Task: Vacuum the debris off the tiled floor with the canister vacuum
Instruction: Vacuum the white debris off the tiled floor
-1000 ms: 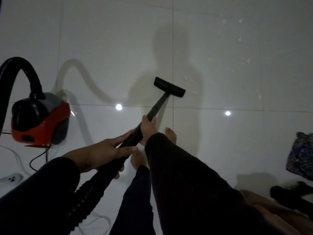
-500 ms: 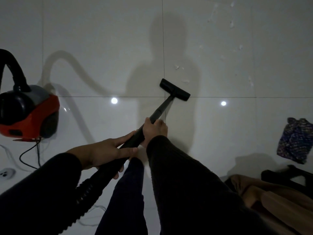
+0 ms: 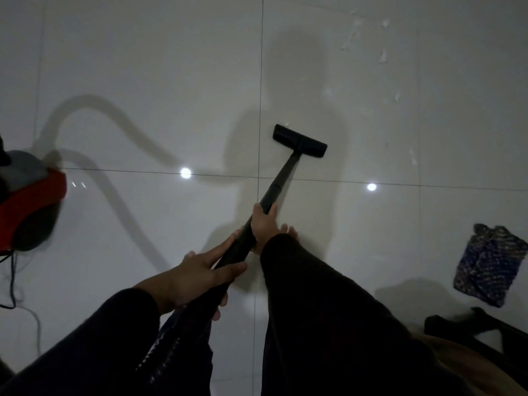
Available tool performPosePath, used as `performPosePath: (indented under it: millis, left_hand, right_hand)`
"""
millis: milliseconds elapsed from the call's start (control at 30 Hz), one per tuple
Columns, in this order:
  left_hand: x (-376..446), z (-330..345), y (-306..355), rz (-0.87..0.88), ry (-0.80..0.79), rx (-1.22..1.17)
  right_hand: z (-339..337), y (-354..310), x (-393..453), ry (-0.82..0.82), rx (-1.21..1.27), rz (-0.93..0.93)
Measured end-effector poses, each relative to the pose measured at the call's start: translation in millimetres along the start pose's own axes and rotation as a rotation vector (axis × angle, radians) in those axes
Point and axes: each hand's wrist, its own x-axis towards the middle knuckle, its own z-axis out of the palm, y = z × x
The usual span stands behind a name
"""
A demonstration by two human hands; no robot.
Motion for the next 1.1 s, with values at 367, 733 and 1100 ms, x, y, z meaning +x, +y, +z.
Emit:
performPosePath:
  millis: [367,733,1100]
  left_hand:
    - [76.0,71.5,95.5,0.013,0.07,-0.148]
    - [109.9,82.1,161.0,0.078,0.151,-0.215]
    - [137.2,36.6,210.7,0.12,0.199,-0.211]
  right_hand:
    - [-96.1,-69.9,77.7,-0.052,0.017,-0.003]
    - [-124.5,-135.2,112.0,-0.148,-0.051,-0.076]
    - [-106.9,-197.2,154.6,-0.171,0.044,-0.12]
